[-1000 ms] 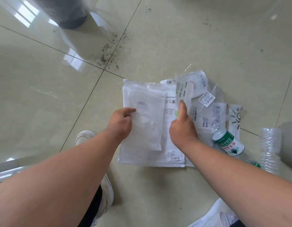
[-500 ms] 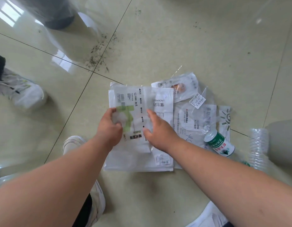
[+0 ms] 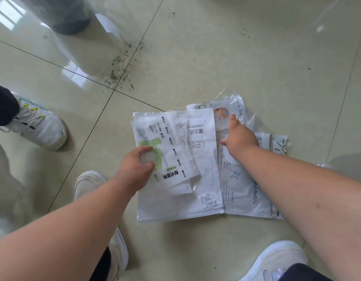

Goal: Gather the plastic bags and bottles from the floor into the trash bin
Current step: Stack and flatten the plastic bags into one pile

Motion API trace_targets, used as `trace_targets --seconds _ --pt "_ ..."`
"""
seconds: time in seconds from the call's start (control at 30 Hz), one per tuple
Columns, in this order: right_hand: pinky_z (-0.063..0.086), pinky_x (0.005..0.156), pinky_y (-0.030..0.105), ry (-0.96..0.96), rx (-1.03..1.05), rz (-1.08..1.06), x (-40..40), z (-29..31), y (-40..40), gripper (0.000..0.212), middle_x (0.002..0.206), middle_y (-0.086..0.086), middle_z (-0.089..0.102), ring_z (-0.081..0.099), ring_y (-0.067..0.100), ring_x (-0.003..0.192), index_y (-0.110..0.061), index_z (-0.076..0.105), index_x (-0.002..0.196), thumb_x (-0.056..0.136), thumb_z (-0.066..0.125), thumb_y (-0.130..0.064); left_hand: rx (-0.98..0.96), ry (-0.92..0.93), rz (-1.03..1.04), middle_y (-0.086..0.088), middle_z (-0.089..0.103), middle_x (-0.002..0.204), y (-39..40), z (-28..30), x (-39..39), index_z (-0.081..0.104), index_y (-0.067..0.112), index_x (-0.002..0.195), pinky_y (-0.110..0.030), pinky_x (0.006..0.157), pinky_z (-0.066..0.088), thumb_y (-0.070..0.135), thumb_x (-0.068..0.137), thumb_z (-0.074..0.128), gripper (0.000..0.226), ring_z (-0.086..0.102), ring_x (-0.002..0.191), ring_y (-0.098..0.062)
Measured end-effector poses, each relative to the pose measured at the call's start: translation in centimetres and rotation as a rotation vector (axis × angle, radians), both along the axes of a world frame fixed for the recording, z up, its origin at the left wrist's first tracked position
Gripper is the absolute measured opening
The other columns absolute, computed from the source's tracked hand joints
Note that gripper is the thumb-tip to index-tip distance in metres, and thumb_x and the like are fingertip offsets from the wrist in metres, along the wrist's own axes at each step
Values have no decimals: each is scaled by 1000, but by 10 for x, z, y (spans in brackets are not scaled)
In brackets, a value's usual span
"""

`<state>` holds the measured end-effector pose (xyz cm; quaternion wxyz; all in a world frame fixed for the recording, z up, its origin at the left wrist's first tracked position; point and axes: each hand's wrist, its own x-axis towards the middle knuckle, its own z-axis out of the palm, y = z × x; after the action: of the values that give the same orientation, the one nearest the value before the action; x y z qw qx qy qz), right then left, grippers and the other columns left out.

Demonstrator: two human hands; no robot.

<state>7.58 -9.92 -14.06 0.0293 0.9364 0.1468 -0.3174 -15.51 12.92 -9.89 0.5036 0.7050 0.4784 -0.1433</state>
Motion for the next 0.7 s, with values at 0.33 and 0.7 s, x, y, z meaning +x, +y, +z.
trace_targets --seconds 0.33,0.7 --pt "55 93 44 -168 307 -573 -15 58 28 42 127 20 65 65 44 115 -10 49 135 93 52 -6 -39 -63 56 -9 67 129 5 10 7 59 35 154 -18 38 43 -12 95 41 77 53 56 -18" --pt "62 87 37 820 747 -687 -124 56 110 72 130 6 64 69 14 92 -19 41 159 94 71 -25 -121 -198 101 -3 73 132 0 14 13 68 19 139 -34 101 56 45 103 71 45 70 118 -20"
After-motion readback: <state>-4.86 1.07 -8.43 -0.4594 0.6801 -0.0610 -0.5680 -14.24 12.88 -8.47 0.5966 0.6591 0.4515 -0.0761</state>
